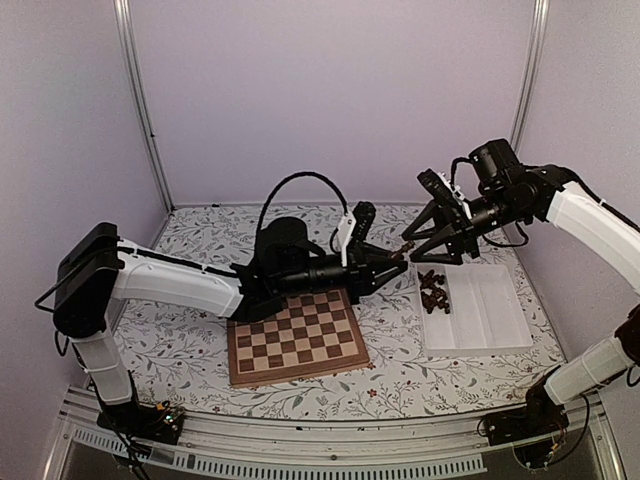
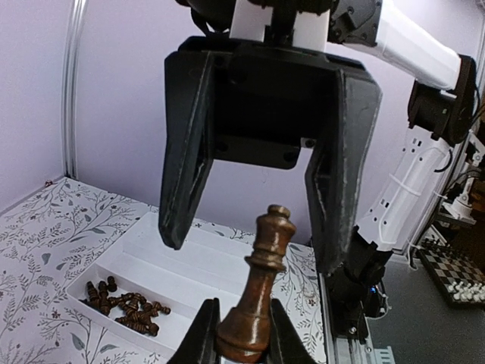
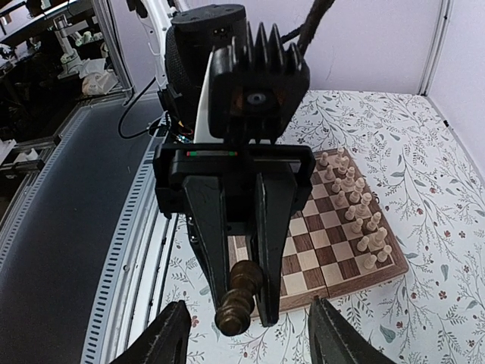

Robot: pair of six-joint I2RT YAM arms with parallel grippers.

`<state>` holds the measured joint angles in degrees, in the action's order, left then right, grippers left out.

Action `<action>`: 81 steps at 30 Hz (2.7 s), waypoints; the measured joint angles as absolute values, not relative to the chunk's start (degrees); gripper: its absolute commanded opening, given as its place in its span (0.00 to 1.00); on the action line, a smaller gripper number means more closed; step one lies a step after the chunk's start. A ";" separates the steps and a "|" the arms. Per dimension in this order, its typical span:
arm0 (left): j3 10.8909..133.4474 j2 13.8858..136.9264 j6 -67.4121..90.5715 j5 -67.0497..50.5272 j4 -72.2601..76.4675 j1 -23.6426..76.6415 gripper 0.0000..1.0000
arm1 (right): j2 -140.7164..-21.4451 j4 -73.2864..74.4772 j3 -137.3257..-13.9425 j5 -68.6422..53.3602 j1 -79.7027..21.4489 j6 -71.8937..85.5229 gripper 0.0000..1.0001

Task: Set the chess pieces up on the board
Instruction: Place the chess piece on the chessboard.

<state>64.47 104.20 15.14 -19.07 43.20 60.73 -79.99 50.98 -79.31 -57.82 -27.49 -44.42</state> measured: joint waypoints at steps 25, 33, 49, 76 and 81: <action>64.73 105.47 19.77 -21.56 45.56 60.07 0.27 | -81.93 49.45 -81.17 -59.44 -29.12 -42.17 0.07; 65.23 103.81 15.66 -18.39 37.65 59.37 0.49 | -83.83 48.31 -83.00 -54.76 -29.21 -40.36 0.03; 59.70 76.44 -3.62 12.58 15.62 46.15 0.71 | -99.31 46.09 -98.13 -37.06 -32.29 -35.73 0.03; 49.95 66.17 -6.50 32.80 20.34 38.83 0.80 | -121.25 53.52 -104.29 -23.62 -59.09 -37.39 0.05; 49.95 66.17 -6.68 32.80 20.32 38.83 0.80 | -122.93 53.65 -104.88 -22.76 -60.27 -37.30 0.05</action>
<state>49.95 66.17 -6.68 32.80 20.32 38.83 -122.93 53.65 -104.88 -22.76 -60.27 -37.30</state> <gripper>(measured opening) 0.802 0.117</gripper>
